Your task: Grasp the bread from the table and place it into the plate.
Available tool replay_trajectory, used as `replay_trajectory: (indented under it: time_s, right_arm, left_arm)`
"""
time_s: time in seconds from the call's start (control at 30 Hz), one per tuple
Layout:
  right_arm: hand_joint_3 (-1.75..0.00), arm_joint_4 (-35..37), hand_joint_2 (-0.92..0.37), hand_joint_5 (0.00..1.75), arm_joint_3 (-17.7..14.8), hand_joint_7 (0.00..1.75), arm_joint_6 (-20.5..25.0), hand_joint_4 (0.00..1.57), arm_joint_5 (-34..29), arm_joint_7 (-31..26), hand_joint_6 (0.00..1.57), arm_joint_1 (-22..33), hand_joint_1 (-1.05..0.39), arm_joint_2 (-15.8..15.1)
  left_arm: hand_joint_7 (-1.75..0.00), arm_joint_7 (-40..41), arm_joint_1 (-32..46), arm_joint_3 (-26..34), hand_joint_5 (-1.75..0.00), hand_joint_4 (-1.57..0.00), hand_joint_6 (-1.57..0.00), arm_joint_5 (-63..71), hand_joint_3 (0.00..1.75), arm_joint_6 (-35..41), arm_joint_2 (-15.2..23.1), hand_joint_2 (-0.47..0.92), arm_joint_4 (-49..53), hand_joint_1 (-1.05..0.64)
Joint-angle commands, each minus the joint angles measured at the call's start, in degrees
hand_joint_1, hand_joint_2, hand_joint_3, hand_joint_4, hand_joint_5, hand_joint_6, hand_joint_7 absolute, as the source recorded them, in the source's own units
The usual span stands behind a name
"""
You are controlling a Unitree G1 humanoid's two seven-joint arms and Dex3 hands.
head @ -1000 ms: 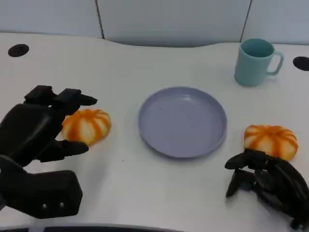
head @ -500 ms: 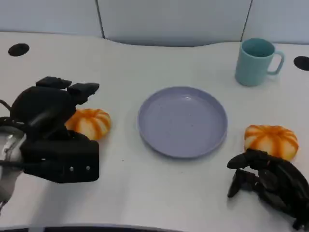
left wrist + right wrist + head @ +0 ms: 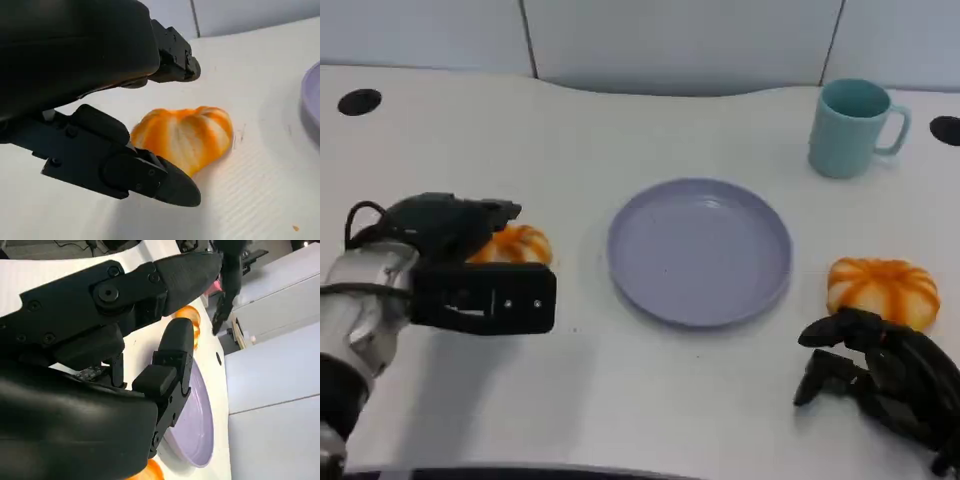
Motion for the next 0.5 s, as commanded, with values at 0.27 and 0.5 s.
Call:
replay_trajectory:
  time_s: [0.27,0.5]
  right_arm:
    - [-0.11,-2.90,-0.92,1.36,1.32,0.84,1.17,0.64,-0.86,-2.59,0.74,2.64,-0.54,-0.44]
    - [-0.12,-2.56,-0.92,1.35,1.26,0.84,2.12,0.64,-0.71,-1.95,0.73,2.35,-0.55,-0.80]
  left_arm:
    - [0.00,5.82,-9.73,-6.50,-0.16,-0.02,-0.15,0.14,0.00,0.49,-5.18,0.88,20.30,-0.88]
    - [-0.01,7.25,-11.28,-8.90,-0.18,-0.01,-0.15,-0.06,0.00,0.93,-7.09,0.85,25.69,-0.85]
